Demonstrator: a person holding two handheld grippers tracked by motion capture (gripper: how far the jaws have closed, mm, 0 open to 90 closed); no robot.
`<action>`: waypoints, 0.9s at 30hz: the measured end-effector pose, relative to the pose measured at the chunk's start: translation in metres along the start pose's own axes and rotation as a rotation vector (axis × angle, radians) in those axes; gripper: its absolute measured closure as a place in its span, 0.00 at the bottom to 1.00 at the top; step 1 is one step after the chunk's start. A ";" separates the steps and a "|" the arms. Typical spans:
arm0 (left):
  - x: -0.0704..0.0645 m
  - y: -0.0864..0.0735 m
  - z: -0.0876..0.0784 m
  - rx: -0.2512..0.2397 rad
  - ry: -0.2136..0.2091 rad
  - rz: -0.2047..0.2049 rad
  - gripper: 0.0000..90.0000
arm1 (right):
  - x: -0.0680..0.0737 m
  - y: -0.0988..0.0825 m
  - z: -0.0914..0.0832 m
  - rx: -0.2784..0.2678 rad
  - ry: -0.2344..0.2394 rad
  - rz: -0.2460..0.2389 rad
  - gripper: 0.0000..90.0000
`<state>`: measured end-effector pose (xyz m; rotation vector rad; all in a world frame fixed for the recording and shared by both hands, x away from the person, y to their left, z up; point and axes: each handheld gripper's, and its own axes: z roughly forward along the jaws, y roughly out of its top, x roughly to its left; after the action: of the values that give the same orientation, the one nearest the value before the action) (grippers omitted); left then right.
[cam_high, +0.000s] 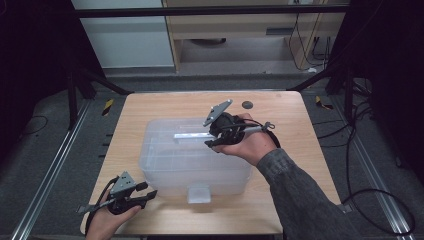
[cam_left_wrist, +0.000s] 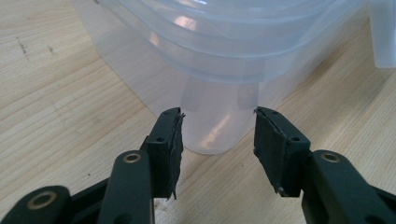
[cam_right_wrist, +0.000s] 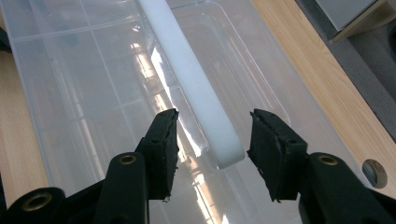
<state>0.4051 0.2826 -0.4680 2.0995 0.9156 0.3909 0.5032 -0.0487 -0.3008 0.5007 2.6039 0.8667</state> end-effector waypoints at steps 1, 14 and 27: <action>0.000 0.000 0.000 0.001 0.001 0.001 0.57 | 0.000 0.000 0.002 0.004 0.001 0.000 0.59; 0.000 0.000 0.000 0.000 -0.001 -0.003 0.57 | 0.001 0.004 0.013 0.029 0.016 -0.022 0.71; 0.001 0.000 0.000 0.001 -0.006 -0.005 0.57 | 0.000 0.002 0.009 0.027 -0.008 -0.045 0.80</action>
<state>0.4055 0.2830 -0.4682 2.0972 0.9179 0.3819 0.5074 -0.0424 -0.3068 0.4507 2.6126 0.8146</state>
